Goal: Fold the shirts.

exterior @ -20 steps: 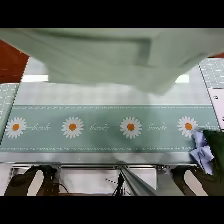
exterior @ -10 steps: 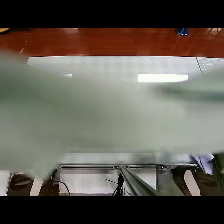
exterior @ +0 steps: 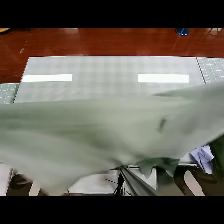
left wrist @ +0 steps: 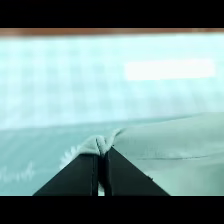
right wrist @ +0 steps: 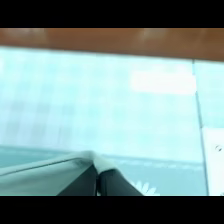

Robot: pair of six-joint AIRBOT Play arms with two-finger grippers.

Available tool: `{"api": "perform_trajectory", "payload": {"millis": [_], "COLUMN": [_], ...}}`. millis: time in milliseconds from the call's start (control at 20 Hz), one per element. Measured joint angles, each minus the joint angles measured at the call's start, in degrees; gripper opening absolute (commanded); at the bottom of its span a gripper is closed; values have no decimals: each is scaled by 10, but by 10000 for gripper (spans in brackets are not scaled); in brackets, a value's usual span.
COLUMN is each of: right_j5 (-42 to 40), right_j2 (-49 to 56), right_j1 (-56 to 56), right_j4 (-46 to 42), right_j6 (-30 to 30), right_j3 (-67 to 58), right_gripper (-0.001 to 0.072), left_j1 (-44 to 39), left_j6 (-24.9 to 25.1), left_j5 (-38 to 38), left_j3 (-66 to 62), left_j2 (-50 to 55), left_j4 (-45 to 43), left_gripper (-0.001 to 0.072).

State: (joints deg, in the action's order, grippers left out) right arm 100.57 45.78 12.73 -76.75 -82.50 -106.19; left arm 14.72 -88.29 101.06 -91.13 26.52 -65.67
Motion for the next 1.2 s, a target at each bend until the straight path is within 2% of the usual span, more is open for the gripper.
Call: {"api": "perform_trajectory", "payload": {"millis": [200,400,600,800,1200], "right_j5": [-4,-107,-213,-285,-328], "right_j2": [131,252,349,437,558], "right_j1": [-49,-79,-90,-92,-93], "right_j4": [-16,-21,-6,6,21], "right_j6": [5,6,3,-3,-9], "right_j3": [22,29,30,30,30], "right_gripper": [30,30,30,30,30], "left_j1": [0,-1,-3,-16,-47], "left_j6": [29,54,65,84,103], "left_j5": [-54,-160,-267,-329,-419], "left_j3": [120,192,213,219,221], "left_j2": [53,145,264,381,527], "left_j4": [-2,-3,10,36,54], "left_gripper": [28,29,28,28,28]}}
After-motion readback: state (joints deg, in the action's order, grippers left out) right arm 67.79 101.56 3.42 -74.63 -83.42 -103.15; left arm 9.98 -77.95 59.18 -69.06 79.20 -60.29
